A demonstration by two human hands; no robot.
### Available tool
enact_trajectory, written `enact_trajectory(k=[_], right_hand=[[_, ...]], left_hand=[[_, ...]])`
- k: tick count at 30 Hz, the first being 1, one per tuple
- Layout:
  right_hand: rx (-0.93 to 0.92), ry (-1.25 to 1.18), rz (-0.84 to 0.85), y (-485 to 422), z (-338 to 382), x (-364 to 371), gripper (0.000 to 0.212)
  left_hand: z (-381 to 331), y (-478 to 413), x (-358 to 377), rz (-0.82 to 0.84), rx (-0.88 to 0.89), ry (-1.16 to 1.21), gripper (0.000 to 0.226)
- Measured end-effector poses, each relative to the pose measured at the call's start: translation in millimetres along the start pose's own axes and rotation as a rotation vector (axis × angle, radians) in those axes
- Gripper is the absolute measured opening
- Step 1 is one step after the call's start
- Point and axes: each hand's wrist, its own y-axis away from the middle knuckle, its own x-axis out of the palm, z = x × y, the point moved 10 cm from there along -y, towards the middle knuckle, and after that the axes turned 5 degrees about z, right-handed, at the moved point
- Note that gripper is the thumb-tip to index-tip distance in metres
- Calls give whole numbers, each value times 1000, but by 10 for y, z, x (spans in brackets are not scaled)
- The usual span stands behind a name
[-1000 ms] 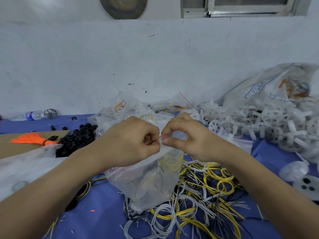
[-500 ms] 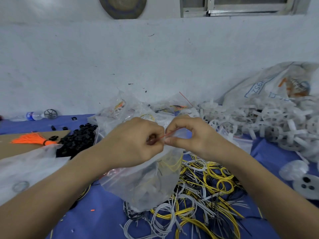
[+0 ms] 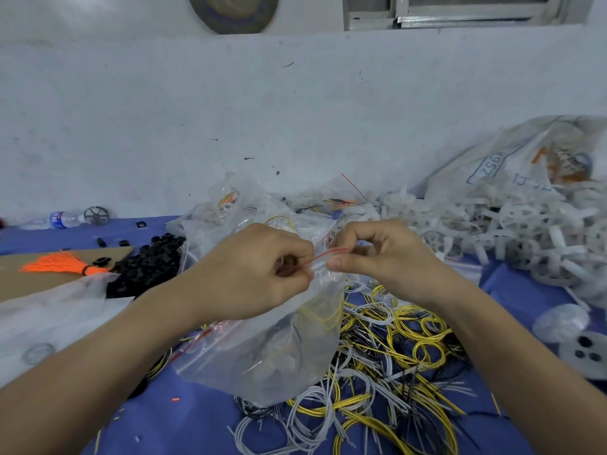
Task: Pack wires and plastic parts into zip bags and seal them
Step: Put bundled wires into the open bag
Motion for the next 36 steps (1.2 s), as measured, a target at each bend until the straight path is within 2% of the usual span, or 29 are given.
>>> enact_trajectory(k=[3, 7, 10, 16, 18, 19, 21, 22, 24, 26, 28, 30, 32, 35, 36], right_hand=[[-10, -23, -10, -1, 27, -16, 16], [-30, -8, 55, -8, 66, 100, 30], [-28, 1, 89, -30, 37, 167, 31], [45, 0, -24, -5, -211, -75, 32], [69, -88, -59, 10, -357, -135, 27], [76, -168, -11, 17, -432, -77, 22], [158, -249, 227, 74, -598, 284, 38], [215, -224, 347, 122, -682, 507, 47], [260, -140, 464, 159, -786, 844, 43], [232, -18, 478, 78, -774, 1006, 29], [227, 167, 468, -76, -717, 986, 19], [328, 145, 452, -241, -718, 914, 13], [496, -52, 365, -452, -808, 789, 18], [544, -608, 23, -955, -823, 402, 25], [525, -804, -122, -1104, -825, 241, 41]], left_hand=[[9, 11, 0, -2, 11, 36, 39], [-72, 31, 32, 16, 65, 93, 36], [-65, 39, 39, -1, 65, 102, 36], [73, 221, -10, -6, 91, 32, 39], [170, 303, -40, -19, 76, 61, 39], [206, 334, -48, -27, 74, 62, 38], [220, 382, -55, -49, 96, 53, 35], [222, 401, -53, -59, 110, 64, 34], [284, 456, -49, -68, 93, 172, 34], [425, 548, -75, -78, 37, 324, 35], [714, 680, -194, -162, -60, 478, 33], [1200, 860, -341, -294, -222, 535, 35], [1724, 1042, -376, -299, -410, 286, 30], [2479, 1411, -16, 18, -758, -85, 8], [2675, 1571, 186, 151, -856, -144, 25]])
